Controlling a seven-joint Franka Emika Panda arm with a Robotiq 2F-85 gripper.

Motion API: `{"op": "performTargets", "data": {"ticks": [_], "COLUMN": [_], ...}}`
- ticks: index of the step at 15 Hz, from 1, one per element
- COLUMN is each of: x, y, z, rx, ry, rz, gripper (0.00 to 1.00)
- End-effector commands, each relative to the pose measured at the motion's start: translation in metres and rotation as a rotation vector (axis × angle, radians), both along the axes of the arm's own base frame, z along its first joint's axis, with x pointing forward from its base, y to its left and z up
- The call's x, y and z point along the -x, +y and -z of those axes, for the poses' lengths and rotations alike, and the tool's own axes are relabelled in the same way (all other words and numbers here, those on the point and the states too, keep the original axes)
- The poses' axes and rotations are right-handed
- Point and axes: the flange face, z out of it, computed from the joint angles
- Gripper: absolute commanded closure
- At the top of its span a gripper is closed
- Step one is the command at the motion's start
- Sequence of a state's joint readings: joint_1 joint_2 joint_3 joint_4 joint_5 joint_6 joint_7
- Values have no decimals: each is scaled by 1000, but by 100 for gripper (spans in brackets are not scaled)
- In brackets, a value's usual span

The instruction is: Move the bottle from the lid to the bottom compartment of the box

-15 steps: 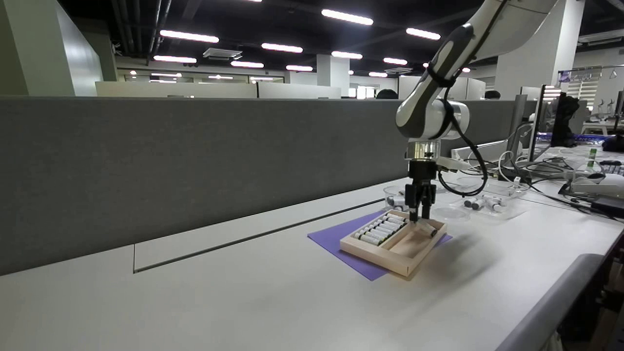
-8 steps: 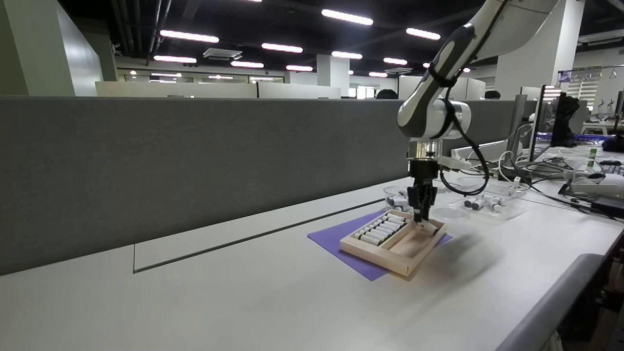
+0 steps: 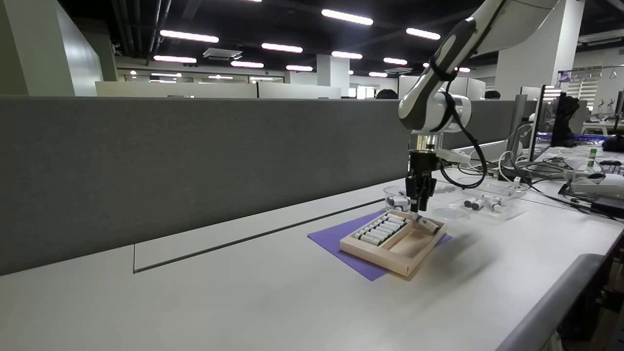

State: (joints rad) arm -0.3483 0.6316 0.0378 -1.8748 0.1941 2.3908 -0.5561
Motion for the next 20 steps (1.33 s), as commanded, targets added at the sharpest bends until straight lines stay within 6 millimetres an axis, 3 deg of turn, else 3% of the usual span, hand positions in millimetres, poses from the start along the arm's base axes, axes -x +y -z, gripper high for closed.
{"op": "performTargets", "data": {"ticks": [1,4,20], "x": [-14,-23,-25], "y": [-8,-10,-21], "z": [-13,-12,20], "rx": [-5,-7,-15], "ry": [-80,-124,139], "rz": [51,73,179], "gripper": [81,100,100]}}
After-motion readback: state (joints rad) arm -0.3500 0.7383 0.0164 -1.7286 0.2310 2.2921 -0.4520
